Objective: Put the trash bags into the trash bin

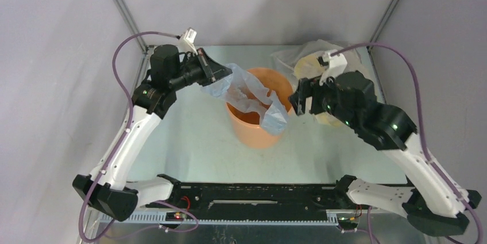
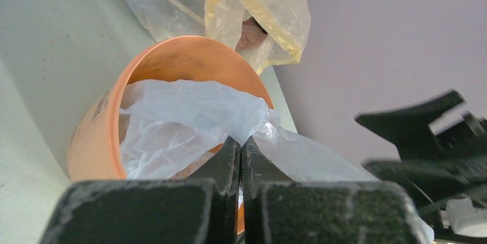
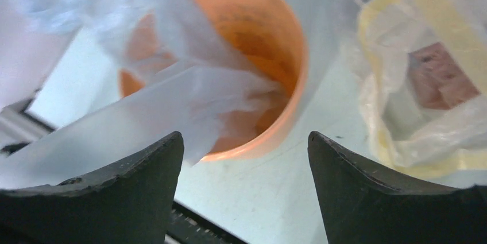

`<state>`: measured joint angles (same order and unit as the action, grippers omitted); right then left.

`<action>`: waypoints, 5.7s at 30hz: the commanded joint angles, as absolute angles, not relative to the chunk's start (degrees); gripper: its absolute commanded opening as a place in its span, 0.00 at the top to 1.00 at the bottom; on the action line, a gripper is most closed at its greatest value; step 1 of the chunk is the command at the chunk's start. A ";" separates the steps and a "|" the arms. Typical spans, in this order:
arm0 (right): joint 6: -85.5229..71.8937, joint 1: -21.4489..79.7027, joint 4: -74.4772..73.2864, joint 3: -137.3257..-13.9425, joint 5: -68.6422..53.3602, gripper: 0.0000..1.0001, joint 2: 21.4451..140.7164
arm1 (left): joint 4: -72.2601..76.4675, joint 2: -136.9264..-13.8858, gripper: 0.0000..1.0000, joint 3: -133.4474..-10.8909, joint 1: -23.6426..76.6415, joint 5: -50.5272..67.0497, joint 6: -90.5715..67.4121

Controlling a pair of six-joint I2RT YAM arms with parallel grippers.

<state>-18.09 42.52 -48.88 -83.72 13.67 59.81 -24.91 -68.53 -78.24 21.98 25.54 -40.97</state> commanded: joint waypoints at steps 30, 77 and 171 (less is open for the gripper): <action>-30.13 83.79 -57.00 -92.55 41.99 0.37 63.63 | -17.09 -59.04 0.99 -70.27 24.26 13.81 -46.13; -14.90 30.50 -47.80 -81.47 1.50 1.00 59.96 | -42.24 -60.74 0.00 -85.62 36.70 -8.66 -1.26; -25.96 27.19 -49.52 -71.72 -3.11 0.38 50.31 | -51.90 -54.39 1.00 -80.85 15.02 15.29 -18.35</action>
<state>-25.98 27.35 -54.04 -71.44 0.05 48.82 -53.47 -55.33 -81.06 15.44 12.32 -18.06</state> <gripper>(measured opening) 0.641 0.005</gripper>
